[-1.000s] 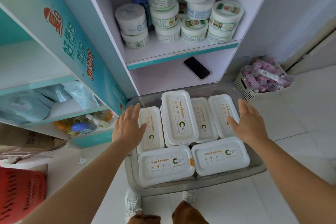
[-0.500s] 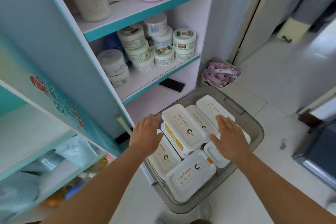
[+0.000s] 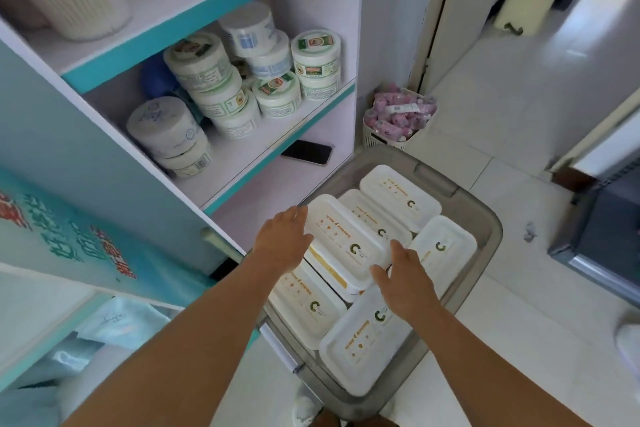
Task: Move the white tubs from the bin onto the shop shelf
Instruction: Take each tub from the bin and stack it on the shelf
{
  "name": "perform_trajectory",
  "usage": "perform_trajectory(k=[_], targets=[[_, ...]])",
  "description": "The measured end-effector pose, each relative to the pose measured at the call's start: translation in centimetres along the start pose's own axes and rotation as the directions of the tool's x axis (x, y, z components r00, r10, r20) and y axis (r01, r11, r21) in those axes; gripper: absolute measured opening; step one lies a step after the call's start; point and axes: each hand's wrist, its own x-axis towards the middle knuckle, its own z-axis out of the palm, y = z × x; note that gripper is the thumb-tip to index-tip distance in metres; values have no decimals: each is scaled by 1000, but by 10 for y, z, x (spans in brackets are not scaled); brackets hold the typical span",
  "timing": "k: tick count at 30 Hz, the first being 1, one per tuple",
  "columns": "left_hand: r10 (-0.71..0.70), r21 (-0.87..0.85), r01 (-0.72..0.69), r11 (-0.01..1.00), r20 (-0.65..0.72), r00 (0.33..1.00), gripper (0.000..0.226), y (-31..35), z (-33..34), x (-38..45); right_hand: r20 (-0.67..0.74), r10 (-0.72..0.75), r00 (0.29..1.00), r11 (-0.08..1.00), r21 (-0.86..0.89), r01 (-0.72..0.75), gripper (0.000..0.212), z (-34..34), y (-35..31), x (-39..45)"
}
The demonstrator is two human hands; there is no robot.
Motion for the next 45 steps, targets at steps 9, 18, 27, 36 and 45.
perform_trajectory(k=[9,18,27,36,45], targets=[[48,-197,-46,979,6,999,53,-11,8,20,-218,302,928,883,431,-186,45,37,-21,-2],[43,-426,-71,902,-75,996,48,-24,9,-1,-382,340,859,844,527,-100,24,48,-31,-16],[-167,-572,-10,820,-257,952,49,-26,-21,-62,-419,112,901,910,408,77,51,5,-49,-38],[-467,-710,46,703,-412,782,48,-7,-61,-168,-391,-291,873,876,259,408,40,-42,-73,-75],[-678,-777,70,625,-496,543,48,-10,-88,-281,-315,-613,724,682,251,687,33,-58,-126,-137]])
